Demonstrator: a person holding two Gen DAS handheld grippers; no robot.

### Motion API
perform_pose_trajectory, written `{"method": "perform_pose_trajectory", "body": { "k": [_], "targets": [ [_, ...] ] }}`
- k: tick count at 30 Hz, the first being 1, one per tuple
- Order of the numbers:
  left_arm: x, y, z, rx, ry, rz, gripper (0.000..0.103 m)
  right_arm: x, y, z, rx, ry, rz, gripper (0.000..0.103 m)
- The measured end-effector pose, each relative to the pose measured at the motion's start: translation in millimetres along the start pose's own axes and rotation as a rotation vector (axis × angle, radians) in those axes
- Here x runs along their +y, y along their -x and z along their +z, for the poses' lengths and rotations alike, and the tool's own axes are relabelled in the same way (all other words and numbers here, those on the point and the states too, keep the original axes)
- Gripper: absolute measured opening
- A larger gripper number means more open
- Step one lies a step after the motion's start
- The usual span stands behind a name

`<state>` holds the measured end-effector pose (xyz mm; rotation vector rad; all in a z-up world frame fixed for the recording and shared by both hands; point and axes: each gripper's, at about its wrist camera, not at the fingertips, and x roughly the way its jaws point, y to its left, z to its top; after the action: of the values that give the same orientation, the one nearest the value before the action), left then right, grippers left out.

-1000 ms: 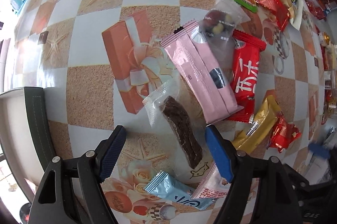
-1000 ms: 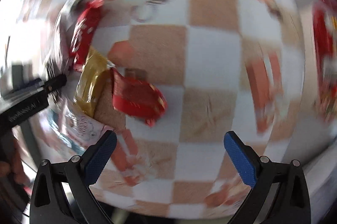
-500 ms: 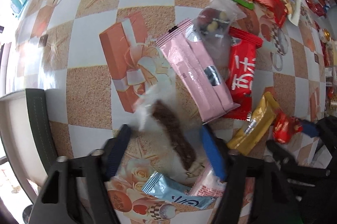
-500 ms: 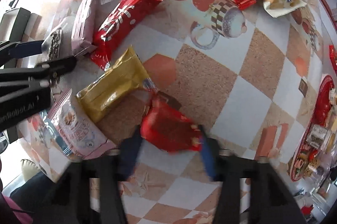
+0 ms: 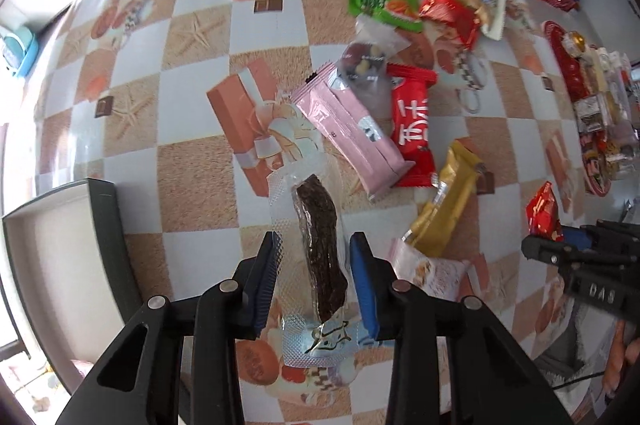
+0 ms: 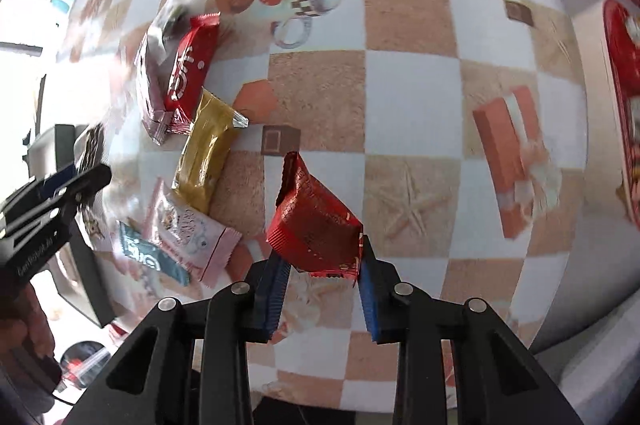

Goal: Organize snacks
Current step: 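Grasp the clear jerky bag with the left gripper while the right grasps the red wrapper snack, then carry the jerky bag and red wrapper snack over the white tray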

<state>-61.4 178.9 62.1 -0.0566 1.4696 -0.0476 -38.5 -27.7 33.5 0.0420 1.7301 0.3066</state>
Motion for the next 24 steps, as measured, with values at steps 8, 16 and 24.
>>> {"method": "perform_pose_trajectory", "body": {
  "k": [8,16,24],
  "targets": [
    [30,44,-29,-0.078,-0.007,-0.035,0.039,3,31,-7,-0.029,-0.033,0.022,0.034],
    [71,63,-41,-0.116,0.065,-0.032,0.039,52,38,-20,-0.047,0.019,0.042,0.034],
    [125,77,-64,-0.134,0.170,-0.016,0.039,124,28,-5,-0.046,0.149,0.048,0.034]
  ]
}}
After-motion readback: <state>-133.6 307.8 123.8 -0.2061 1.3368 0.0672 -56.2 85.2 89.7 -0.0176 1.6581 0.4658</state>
